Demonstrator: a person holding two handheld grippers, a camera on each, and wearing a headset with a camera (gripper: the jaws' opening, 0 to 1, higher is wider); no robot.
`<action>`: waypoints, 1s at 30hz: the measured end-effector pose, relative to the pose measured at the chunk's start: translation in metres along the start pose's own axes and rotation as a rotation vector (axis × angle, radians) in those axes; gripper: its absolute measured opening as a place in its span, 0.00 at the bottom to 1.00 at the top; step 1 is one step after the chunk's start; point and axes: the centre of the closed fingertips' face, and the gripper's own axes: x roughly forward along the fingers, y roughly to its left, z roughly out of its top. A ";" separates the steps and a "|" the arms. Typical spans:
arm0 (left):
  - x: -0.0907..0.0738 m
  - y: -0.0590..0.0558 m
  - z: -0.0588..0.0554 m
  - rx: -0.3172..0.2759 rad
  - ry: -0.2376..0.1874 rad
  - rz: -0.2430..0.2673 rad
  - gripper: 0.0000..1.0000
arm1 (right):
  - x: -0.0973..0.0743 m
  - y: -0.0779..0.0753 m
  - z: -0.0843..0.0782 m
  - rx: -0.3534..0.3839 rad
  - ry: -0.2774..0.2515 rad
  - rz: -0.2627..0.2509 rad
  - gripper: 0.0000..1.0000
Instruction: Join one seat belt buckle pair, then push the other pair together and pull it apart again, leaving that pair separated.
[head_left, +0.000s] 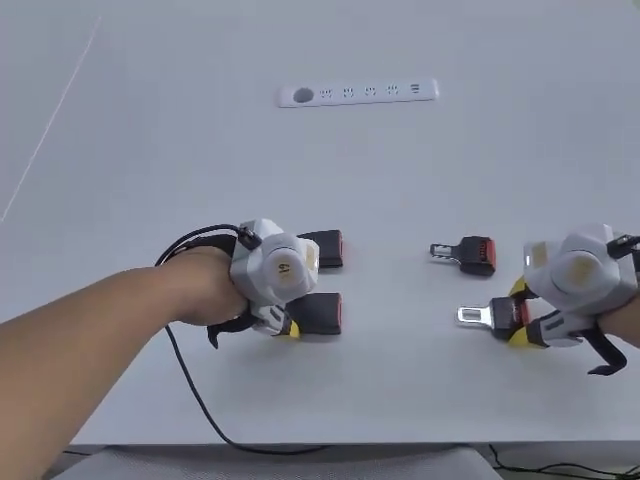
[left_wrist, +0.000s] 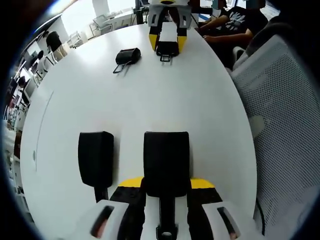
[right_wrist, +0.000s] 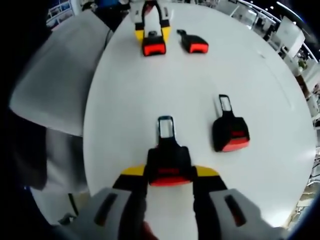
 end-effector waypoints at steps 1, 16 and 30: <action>0.000 0.000 0.000 -0.001 0.001 0.001 0.32 | 0.001 0.000 0.002 0.014 -0.012 -0.001 0.36; 0.001 -0.001 0.001 0.017 0.025 -0.005 0.32 | 0.022 0.008 0.059 0.041 -0.141 -0.031 0.36; 0.001 0.001 0.000 0.018 0.032 -0.004 0.32 | 0.041 0.012 0.113 -0.001 -0.204 -0.015 0.36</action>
